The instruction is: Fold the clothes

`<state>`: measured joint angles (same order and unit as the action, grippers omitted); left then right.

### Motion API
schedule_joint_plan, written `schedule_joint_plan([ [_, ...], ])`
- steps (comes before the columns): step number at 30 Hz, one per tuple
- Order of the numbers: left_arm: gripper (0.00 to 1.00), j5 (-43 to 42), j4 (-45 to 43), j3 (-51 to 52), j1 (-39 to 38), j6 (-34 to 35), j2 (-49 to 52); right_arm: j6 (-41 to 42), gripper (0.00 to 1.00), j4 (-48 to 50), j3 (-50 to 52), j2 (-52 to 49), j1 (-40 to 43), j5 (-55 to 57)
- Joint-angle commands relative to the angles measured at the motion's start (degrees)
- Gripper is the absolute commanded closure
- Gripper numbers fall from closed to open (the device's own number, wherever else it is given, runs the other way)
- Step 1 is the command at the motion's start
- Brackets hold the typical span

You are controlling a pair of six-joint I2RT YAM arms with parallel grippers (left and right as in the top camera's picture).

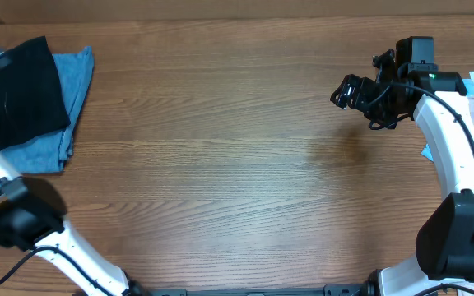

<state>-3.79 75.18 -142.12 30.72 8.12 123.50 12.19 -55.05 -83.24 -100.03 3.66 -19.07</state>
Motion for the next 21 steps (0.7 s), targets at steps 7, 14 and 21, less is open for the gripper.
schedule_joint_plan([
  [7,0.0,31.6,-11.0,-0.1,-25.2,4.7,14.0,0.3,0.0,0.3,-0.4,0.0,0.0,0.2],
  [14,0.08,34.3,-15.9,-0.1,-18.6,5.6,19.1,0.3,0.0,0.3,-0.4,0.0,0.0,0.2],
  [21,0.09,36.4,-25.2,-0.1,-16.4,-4.2,26.7,0.3,0.0,0.3,-0.4,0.0,0.0,0.2],
])
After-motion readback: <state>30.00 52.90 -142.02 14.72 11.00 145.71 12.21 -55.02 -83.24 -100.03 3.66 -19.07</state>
